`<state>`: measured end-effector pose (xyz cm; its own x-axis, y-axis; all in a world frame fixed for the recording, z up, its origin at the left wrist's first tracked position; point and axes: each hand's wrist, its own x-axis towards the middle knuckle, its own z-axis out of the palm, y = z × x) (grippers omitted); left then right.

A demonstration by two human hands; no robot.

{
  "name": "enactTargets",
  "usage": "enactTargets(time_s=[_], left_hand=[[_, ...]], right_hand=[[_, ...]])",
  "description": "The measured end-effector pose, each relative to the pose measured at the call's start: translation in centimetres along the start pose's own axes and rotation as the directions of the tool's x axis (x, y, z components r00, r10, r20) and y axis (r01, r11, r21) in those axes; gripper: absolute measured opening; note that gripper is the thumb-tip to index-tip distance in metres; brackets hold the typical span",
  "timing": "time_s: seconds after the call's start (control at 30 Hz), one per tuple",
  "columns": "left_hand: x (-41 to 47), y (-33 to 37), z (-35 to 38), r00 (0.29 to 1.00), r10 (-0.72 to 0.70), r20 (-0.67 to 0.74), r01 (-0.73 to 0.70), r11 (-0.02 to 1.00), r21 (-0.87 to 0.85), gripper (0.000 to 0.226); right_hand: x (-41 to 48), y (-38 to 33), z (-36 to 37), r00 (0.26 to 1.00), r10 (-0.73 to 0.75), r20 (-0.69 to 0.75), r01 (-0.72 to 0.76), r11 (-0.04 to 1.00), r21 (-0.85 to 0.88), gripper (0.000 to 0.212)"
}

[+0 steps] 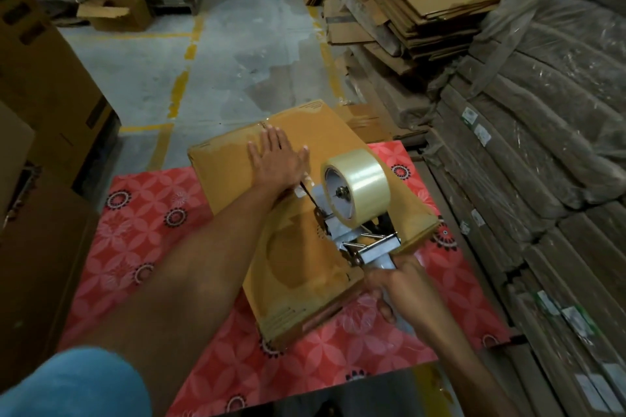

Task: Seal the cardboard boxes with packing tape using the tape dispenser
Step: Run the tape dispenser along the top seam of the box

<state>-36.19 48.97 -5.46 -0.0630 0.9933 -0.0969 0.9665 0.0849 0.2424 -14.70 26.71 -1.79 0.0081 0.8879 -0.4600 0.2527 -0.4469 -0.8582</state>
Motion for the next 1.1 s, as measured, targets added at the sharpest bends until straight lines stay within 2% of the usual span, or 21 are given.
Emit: enactTargets(time_s=[0.07, 0.13, 0.33, 0.43, 0.53, 0.63, 0.7, 0.73, 0.8, 0.87, 0.93, 1.03, 1.1], left_hand=[[-3.2, 1.0, 1.5, 0.995, 0.102, -0.007, -0.102, 0.993, 0.064, 0.093], [-4.8, 1.1, 2.7, 0.989, 0.146, 0.008, -0.146, 0.985, 0.089, 0.110], [-1.8, -0.1, 1.7, 0.990, 0.129, 0.051, -0.136, 0.977, 0.161, 0.120], [0.2, -1.2, 0.9, 0.988, 0.122, 0.092, -0.138, 0.971, 0.196, 0.122], [1.3, -2.5, 1.4, 0.987, 0.126, 0.098, -0.144, 0.967, 0.209, 0.126], [1.0, -2.0, 1.5, 0.987, 0.130, 0.090, -0.145, 0.970, 0.197, 0.108], [0.8, -1.2, 1.0, 0.991, 0.115, 0.063, -0.122, 0.985, 0.125, 0.088], [0.8, -0.9, 0.9, 0.994, 0.099, 0.044, -0.103, 0.990, 0.093, 0.086], [0.6, -0.4, 0.6, 0.998, 0.050, 0.038, -0.052, 0.997, 0.052, 0.091], [-0.3, 0.5, 0.3, 0.998, 0.011, 0.054, -0.013, 0.999, 0.037, 0.090], [-2.7, 1.7, 0.5, 0.995, 0.073, 0.063, -0.079, 0.992, 0.094, 0.090], [-6.3, 2.2, 2.0, 0.967, 0.219, 0.128, -0.242, 0.949, 0.201, 0.111], [-6.7, 1.9, 2.2, 0.965, 0.229, 0.130, -0.254, 0.940, 0.226, 0.117]], right_hand=[[0.0, -0.2, 0.0, 1.000, -0.015, -0.007, 0.015, 1.000, -0.009, 0.014], [-0.1, -0.2, 0.0, 1.000, -0.024, -0.011, 0.024, 0.999, -0.029, 0.024], [2.1, -2.1, 1.4, 0.999, -0.049, -0.018, 0.048, 0.996, -0.074, 0.021], [3.5, -3.6, 2.3, 0.998, -0.056, -0.023, 0.054, 0.997, -0.059, 0.009], [3.8, -3.6, 2.4, 0.997, -0.078, -0.007, 0.077, 0.991, -0.113, 0.008], [2.1, -1.7, 1.2, 0.998, -0.063, -0.011, 0.061, 0.986, -0.156, 0.020], [0.5, 0.0, 0.1, 1.000, -0.023, -0.012, 0.022, 0.995, -0.098, 0.013], [-0.2, 0.7, -0.4, 1.000, -0.011, -0.009, 0.010, 0.999, -0.049, 0.003], [-0.9, 1.5, -0.9, 1.000, -0.010, -0.013, 0.010, 1.000, 0.004, 0.014], [-0.9, 1.4, -0.9, 0.999, -0.025, -0.023, 0.025, 1.000, -0.005, 0.011], [-0.8, 1.0, -0.9, 0.999, -0.033, -0.014, 0.033, 0.999, -0.023, 0.011], [-0.9, 1.0, -1.0, 0.999, -0.039, -0.008, 0.039, 0.999, -0.022, 0.015], [-1.1, 0.9, -0.9, 0.999, -0.040, 0.000, 0.040, 0.999, -0.006, 0.016]])
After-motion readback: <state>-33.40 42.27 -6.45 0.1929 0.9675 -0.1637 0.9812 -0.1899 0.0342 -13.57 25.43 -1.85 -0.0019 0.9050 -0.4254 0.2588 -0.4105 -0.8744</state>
